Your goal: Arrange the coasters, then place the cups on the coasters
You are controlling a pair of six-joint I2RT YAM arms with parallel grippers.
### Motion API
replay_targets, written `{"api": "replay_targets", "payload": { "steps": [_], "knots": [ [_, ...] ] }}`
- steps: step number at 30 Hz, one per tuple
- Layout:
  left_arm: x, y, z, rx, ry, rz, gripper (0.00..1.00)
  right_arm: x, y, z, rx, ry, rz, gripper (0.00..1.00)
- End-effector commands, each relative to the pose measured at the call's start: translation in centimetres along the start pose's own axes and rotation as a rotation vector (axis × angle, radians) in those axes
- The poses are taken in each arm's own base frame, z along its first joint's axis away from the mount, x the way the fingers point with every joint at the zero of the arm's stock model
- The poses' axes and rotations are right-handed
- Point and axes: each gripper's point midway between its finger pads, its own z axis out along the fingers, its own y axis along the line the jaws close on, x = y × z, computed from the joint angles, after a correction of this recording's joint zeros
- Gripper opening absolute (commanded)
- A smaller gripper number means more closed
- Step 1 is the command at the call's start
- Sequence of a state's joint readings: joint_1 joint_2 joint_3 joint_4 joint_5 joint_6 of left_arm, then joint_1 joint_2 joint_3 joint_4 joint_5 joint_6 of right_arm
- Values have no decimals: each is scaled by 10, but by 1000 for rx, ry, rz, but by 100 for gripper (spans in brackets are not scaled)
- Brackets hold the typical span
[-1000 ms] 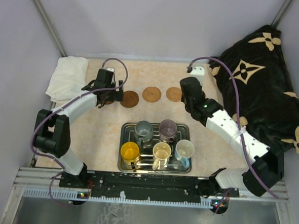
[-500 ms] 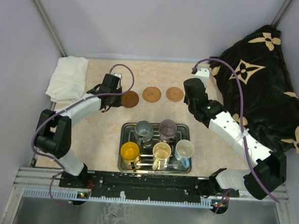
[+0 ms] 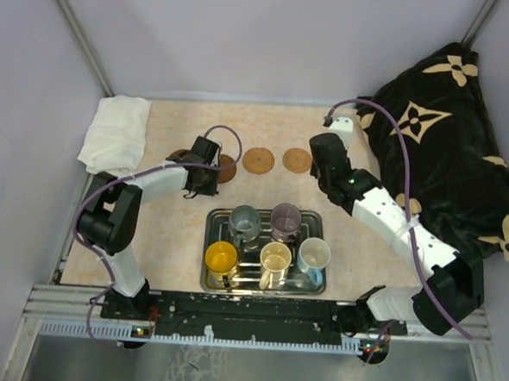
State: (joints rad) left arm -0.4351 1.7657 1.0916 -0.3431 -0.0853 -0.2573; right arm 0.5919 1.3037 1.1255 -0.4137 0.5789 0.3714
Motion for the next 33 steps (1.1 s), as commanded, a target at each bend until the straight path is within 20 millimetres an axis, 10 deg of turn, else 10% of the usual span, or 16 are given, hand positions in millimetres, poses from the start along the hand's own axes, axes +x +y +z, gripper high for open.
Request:
{"api": "replay_targets", "payload": {
  "steps": [1,33],
  "knots": [
    [-9,-9,2,17,-15,-7,0,-15,1,-4,-3,-43,45,30],
    [-13,1,53,-77,31,44,2,-19,-16,-10,54,-87,26,15]
  ]
}}
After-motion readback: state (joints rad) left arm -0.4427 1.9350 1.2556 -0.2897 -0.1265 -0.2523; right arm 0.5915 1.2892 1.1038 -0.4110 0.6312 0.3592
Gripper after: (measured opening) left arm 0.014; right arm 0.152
